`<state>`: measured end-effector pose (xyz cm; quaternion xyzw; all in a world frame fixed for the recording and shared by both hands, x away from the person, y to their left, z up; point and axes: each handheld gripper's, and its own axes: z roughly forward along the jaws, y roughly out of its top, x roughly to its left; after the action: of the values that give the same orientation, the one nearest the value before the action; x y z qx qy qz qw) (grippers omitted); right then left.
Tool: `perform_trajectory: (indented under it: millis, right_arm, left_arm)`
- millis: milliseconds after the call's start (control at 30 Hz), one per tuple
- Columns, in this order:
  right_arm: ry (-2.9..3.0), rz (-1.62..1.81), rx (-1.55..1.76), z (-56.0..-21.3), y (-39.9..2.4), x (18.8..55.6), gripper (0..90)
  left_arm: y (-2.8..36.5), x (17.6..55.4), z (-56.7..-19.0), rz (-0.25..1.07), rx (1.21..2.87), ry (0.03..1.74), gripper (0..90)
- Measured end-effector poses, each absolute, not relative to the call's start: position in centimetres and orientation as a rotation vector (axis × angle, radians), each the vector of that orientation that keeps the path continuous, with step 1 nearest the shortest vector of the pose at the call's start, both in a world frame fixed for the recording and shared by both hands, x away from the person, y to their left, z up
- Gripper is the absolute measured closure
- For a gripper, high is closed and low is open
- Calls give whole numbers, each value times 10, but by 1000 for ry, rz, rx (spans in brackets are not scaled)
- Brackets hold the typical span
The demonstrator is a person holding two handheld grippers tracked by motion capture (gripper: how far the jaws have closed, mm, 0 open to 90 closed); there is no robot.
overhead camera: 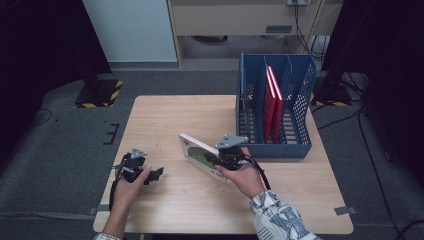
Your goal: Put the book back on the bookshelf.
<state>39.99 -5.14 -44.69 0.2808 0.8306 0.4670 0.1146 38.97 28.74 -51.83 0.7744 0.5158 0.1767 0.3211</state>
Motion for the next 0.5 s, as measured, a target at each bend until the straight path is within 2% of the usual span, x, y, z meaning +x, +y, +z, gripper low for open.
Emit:
perform_trajectory:
  millis: [200, 500]
  right_arm:
    - [2417, 1374, 827, -442, -60, 393, 756]
    - [2372, 1392, 845, -431, -78, 381, 756]
  left_arm:
    - [285, 389, -520, 412, 2025, 1352, 35]
    - [284, 390, -523, 419, 2052, 1341, 34]
